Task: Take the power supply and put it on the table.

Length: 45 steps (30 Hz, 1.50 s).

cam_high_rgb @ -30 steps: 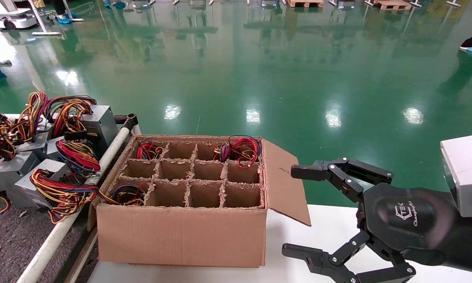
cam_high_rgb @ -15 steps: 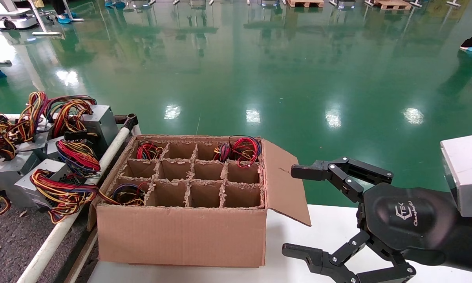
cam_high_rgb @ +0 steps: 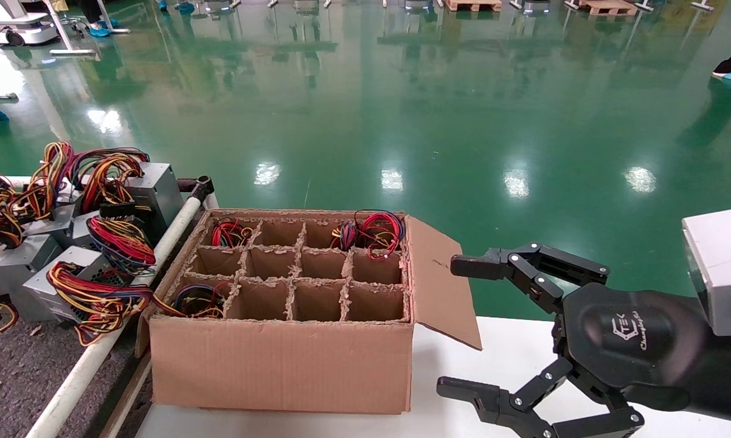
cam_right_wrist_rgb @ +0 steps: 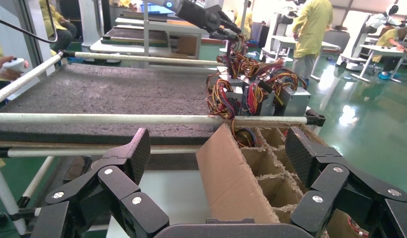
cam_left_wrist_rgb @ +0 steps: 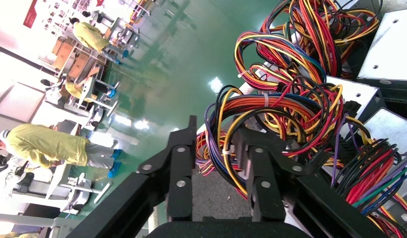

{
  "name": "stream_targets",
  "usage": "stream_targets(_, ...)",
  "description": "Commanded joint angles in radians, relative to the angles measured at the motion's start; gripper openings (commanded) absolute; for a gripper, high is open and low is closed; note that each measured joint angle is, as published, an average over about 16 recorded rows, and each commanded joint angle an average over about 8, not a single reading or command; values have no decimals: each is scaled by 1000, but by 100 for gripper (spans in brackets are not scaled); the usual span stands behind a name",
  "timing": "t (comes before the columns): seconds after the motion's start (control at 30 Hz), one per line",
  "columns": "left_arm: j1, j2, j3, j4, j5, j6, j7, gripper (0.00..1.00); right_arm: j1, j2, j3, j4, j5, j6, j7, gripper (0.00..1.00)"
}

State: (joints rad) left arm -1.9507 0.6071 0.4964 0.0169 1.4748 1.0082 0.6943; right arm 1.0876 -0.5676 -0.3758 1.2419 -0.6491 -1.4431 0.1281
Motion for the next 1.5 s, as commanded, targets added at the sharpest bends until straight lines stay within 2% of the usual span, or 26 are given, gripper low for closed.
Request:
stream_targets(0.03,0,0,0,0,0,0,0,100,0,0,0,0,0,0,0,100)
stream_targets(0.6,-22,-1,23,-15,33,24,-9,100,0,0,0,0,0,0,0,100)
stream_targets(0.87,-64,-2,63,-22,91,48,-62,100,0,0,0,0,0,0,0,100)
stream_targets(1.2,-103,-1,76,-22,110,65,-114,100,0,0,0,0,0,0,0,100)
stream_targets(1.5,-88,6,93,-23,135,44,-104,100,0,0,0,0,0,0,0,100)
